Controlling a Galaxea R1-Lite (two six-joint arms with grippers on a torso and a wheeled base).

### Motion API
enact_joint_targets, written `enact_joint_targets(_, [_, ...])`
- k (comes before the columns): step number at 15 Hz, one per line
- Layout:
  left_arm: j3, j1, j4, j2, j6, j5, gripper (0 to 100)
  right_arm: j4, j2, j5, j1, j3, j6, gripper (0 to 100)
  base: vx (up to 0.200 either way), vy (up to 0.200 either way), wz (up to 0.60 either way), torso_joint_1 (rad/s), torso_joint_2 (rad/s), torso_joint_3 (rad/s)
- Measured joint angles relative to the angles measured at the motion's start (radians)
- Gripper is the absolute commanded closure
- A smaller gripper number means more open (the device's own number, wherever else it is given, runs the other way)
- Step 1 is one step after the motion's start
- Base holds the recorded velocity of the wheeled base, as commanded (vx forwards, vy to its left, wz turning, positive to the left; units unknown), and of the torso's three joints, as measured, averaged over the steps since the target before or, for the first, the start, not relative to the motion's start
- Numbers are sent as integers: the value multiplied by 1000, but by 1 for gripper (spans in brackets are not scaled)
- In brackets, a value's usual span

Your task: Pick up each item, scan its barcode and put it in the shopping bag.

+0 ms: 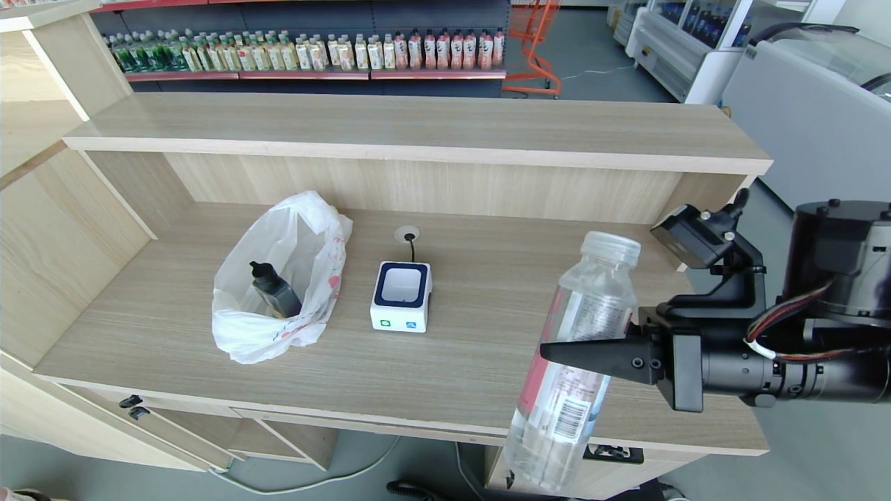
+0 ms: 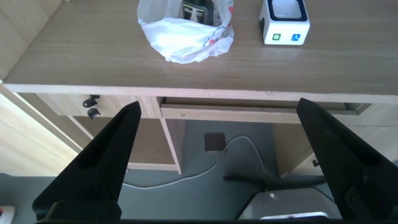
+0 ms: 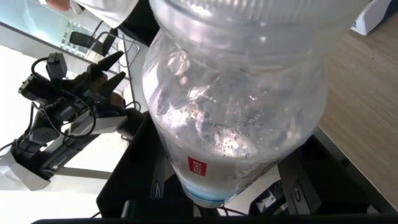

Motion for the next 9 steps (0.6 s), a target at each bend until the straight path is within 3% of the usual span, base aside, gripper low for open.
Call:
enact_joint_targets(7, [0, 0, 0, 0, 0, 0, 0, -4, -8, 3, 1, 4, -20, 100, 0, 0, 0, 0, 0, 0])
enact_joint_targets(9, [0, 0, 0, 0, 0, 0, 0, -6, -14, -9, -10, 4, -153, 100, 0, 0, 0, 0, 0, 0])
